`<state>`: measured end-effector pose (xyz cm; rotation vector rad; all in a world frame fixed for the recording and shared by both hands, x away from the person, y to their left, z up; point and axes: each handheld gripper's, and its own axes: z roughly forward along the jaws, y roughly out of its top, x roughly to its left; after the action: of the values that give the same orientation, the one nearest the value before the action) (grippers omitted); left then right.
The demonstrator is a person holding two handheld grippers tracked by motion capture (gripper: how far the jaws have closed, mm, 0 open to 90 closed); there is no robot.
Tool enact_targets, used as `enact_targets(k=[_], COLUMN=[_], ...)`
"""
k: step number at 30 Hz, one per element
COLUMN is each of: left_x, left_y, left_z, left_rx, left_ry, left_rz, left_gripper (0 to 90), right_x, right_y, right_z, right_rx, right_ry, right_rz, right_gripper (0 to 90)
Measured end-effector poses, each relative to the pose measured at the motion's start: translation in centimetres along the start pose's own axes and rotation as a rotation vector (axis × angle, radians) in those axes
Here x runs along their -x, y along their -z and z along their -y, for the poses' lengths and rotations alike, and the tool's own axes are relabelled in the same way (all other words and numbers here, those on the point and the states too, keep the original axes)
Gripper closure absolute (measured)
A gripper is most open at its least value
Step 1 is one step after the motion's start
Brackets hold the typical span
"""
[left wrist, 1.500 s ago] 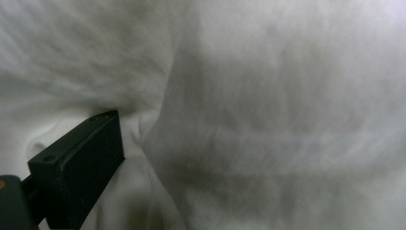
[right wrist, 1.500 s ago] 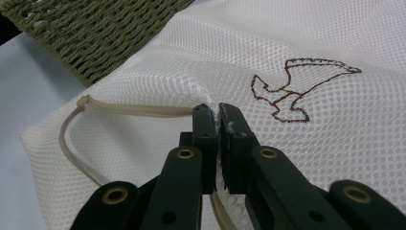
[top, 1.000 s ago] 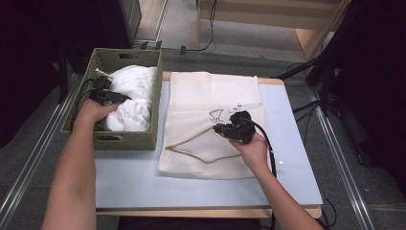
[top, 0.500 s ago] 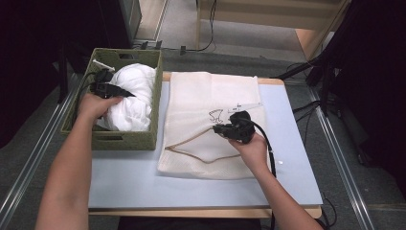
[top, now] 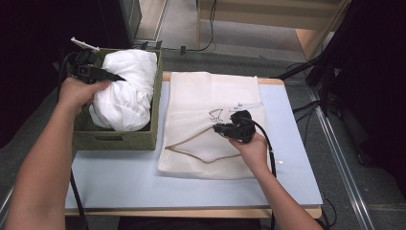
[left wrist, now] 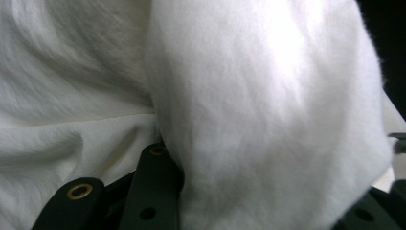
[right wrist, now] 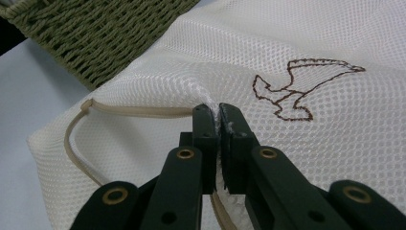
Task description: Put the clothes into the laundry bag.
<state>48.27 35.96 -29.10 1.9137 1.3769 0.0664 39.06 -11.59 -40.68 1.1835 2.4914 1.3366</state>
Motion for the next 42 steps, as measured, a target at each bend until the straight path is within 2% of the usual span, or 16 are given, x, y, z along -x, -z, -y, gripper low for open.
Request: enact_targets(k=[2, 5, 11, 15, 19, 22, 23, 26, 29, 35, 36, 37, 38, 39, 40, 42], left_x=[0.9, 1.7, 3.1, 5.0, 6.4, 7.6, 7.6, 9.1, 10.0, 12.6, 12.6, 13.5, 13.5, 14.3, 14.3, 15.3], left_y=[1.6, 3.1, 5.0, 6.6, 7.8, 8.5, 8.5, 9.1, 9.3, 9.7, 9.7, 9.9, 9.9, 10.0, 10.0, 10.1], left_z=[-0.5, -0.7, -0.9, -0.9, -0.9, -0.9, -0.9, -0.8, -0.7, -0.3, -0.3, -0.2, -0.2, -0.1, -0.1, 0.2], left_rx=[0.004, 0.018, 0.014, 0.015, 0.027, 0.027, 0.027, 0.028, 0.025, 0.032, 0.032, 0.036, 0.036, 0.036, 0.036, 0.034], left_ry=[-0.014, -0.026, -0.057, -0.105, -0.123, -0.152, -0.152, -0.165, -0.183, -0.224, -0.224, -0.238, -0.238, -0.253, -0.253, -0.266], left_rz=[0.015, 0.032, 0.047, 0.057, 0.082, 0.101, 0.101, 0.130, 0.137, 0.211, 0.211, 0.232, 0.232, 0.247, 0.247, 0.265], left_gripper=[65.9, 65.9, 66.0, 65.9, 65.9, 65.9, 65.8, 65.7, 65.7, 65.6, 65.6, 65.6, 65.5, 65.5, 65.5, 65.5], right_x=[0.0, 0.0, 0.0, 0.1, 0.1, 0.1, 0.1, 0.2, 0.2, 0.1, 0.1, 0.1, 0.1, 0.1, 0.1, 0.1], right_y=[0.1, 0.1, 0.3, 0.4, 0.4, 0.5, 0.5, 0.6, 0.6, 0.7, 0.7, 0.7, 0.7, 0.7, 0.7, 0.8], right_z=[0.0, -0.1, -0.1, -0.2, -0.2, -0.3, -0.3, -0.3, -0.3, -0.4, -0.4, -0.4, -0.4, -0.4, -0.4, -0.4], right_rx=[0.003, 0.009, 0.012, 0.016, 0.021, 0.021, 0.021, 0.026, 0.027, 0.024, 0.024, 0.024, 0.024, 0.026, 0.026, 0.029], right_ry=[0.000, 0.001, -0.002, -0.011, -0.014, -0.014, -0.014, -0.016, -0.015, -0.017, -0.017, -0.018, -0.018, -0.017, -0.017, -0.020], right_rz=[0.000, -0.002, -0.001, -0.007, -0.007, -0.004, -0.004, -0.008, -0.007, -0.005, -0.005, -0.005, -0.005, -0.004, -0.004, -0.004], right_gripper=[87.4, 87.4, 87.5, 87.5, 87.5, 87.5, 87.5, 87.5, 87.5, 87.5, 87.5, 87.5, 87.5, 87.5, 87.5, 87.5])
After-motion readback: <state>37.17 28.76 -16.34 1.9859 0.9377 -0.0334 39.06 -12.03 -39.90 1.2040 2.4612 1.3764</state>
